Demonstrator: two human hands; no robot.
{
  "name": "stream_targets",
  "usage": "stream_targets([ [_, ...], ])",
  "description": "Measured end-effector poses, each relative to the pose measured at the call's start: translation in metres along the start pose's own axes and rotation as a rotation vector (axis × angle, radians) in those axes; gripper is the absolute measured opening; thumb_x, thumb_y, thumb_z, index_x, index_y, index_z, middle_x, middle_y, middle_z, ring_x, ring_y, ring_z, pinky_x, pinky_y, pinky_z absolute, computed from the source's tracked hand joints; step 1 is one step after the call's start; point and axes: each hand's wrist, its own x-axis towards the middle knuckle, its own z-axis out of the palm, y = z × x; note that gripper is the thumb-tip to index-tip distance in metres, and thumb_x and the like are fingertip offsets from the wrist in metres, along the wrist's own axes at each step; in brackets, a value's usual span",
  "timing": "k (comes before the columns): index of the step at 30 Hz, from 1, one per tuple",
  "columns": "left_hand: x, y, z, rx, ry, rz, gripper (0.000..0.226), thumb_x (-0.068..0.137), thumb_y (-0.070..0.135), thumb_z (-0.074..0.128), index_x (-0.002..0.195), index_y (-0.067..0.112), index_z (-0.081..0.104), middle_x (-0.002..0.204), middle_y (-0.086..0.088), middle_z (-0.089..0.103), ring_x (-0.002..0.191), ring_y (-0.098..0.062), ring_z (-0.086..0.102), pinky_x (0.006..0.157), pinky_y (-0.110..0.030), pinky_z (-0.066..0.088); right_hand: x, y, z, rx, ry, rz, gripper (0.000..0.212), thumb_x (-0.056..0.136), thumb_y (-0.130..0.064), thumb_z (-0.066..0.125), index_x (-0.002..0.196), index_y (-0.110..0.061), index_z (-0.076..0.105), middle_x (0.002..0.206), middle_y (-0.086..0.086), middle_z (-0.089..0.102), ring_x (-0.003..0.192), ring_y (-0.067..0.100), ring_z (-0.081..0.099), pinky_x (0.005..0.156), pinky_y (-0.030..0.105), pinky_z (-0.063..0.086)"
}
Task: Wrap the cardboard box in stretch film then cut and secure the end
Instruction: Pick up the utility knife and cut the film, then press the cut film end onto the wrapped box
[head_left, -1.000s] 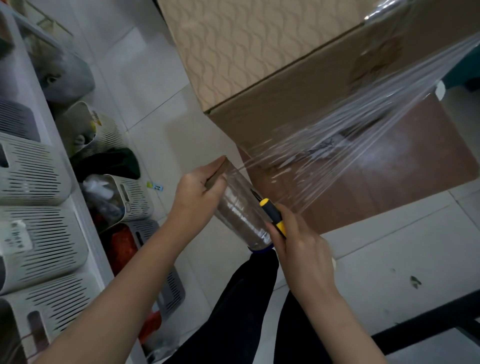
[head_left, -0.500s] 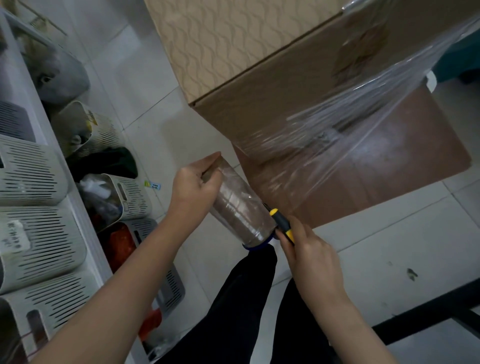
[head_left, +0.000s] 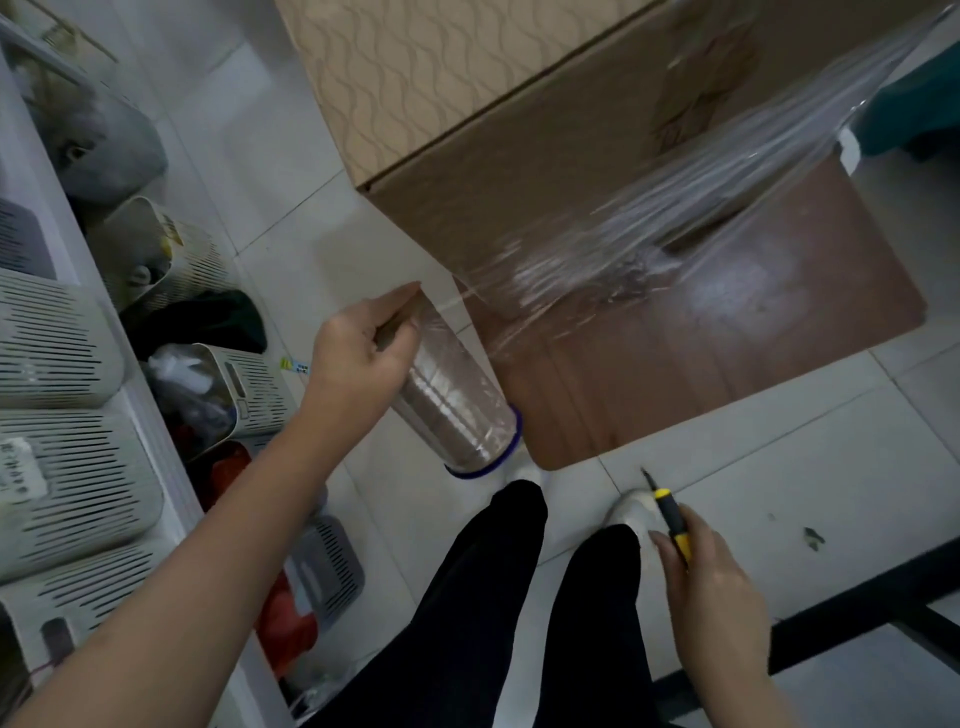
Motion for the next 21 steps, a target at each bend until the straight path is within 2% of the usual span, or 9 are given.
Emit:
stream_targets([
  [4,-0.009,0.001,0.004,-0.026,-0.052,-0.024,0.043,0.08,0.019,0.051,0.121,0.01,0.061,0.112,0.0,0.067,0.101,-0.007,0.061,0.091,-0.026,0.049,0.025,-0.011,-0.009,0.13,0.217,0.107,0.041,0.093,-0.023,0.054,0.13,-0.007,0.047,0.102,0.021,0.059,0.079,0.042,0.06,0.056,0.038,0.042],
  [7,-0.017,0.004,0.008,-0.056,-0.053,-0.033,0.042,0.08,0.017,0.051,0.12,0.01,0.062,0.113,0.001,0.066,0.103,-0.008,0.062,0.092,-0.029,0.049,0.062,-0.026,-0.016,0.051,0.309,0.117,0.053,0.093,-0.011,0.052,0.141,-0.001,0.033,0.1,0.028,0.049,0.086,0.044,0.05,0.058,0.042,0.037],
  [11,-0.023,0.005,0.01,-0.069,-0.046,-0.052,0.04,0.081,0.018,0.053,0.12,0.012,0.062,0.114,0.001,0.066,0.104,-0.009,0.062,0.093,-0.029,0.049,0.099,-0.048,-0.022,0.052,0.281,0.128,0.064,0.094,-0.012,0.052,0.148,0.001,0.02,0.116,0.032,0.044,0.106,0.046,0.042,0.076,0.052,0.043],
  [14,-0.025,0.007,0.009,-0.073,-0.04,-0.061,0.041,0.08,0.019,0.052,0.119,0.014,0.063,0.105,0.005,0.069,0.094,-0.007,0.064,0.087,-0.031,0.052,0.108,-0.063,-0.022,0.013,0.204,0.147,0.07,0.092,-0.02,0.058,0.148,0.0,0.022,0.134,0.031,0.038,0.122,0.045,0.035,0.099,0.053,0.035],
  [16,-0.026,0.008,0.007,-0.067,-0.037,-0.06,0.041,0.08,0.019,0.052,0.119,0.013,0.063,0.099,0.009,0.067,0.091,-0.008,0.064,0.085,-0.037,0.053,0.102,-0.078,-0.023,-0.021,0.284,0.12,0.057,0.088,-0.026,0.062,0.135,0.001,0.044,0.13,0.029,0.046,0.121,0.044,0.041,0.103,0.051,0.03],
  [18,-0.027,0.01,0.006,-0.066,-0.037,-0.056,0.041,0.08,0.019,0.052,0.119,0.012,0.063,0.099,0.007,0.067,0.092,-0.013,0.065,0.086,-0.044,0.053,0.087,-0.098,-0.021,0.153,0.346,-0.047,0.028,0.088,-0.027,0.064,0.094,0.0,0.066,0.098,0.025,0.061,0.094,0.041,0.056,0.083,0.047,0.039],
  [19,-0.027,0.01,0.005,-0.061,-0.036,-0.05,0.041,0.081,0.018,0.052,0.119,0.011,0.062,0.099,0.005,0.068,0.093,-0.016,0.065,0.086,-0.046,0.054,0.078,-0.109,-0.022,0.35,0.238,-0.129,0.025,0.089,-0.029,0.064,0.074,-0.009,0.066,0.081,0.016,0.063,0.079,0.033,0.058,0.072,0.042,0.041],
  [20,-0.028,0.011,0.005,-0.052,-0.034,-0.041,0.041,0.081,0.017,0.052,0.119,0.009,0.062,0.101,0.002,0.068,0.094,-0.018,0.065,0.085,-0.046,0.055,0.07,-0.121,-0.022,0.562,0.055,-0.176,0.027,0.089,-0.03,0.064,0.064,-0.02,0.065,0.071,0.007,0.062,0.07,0.022,0.059,0.065,0.037,0.042],
  [21,-0.028,0.011,0.004,-0.043,-0.031,-0.03,0.041,0.081,0.017,0.052,0.119,0.008,0.062,0.103,0.0,0.068,0.094,-0.018,0.066,0.084,-0.046,0.055,0.063,-0.132,-0.021,0.755,-0.132,-0.196,0.023,0.088,-0.028,0.066,0.065,-0.028,0.067,0.071,0.0,0.063,0.067,0.012,0.06,0.065,0.031,0.044],
])
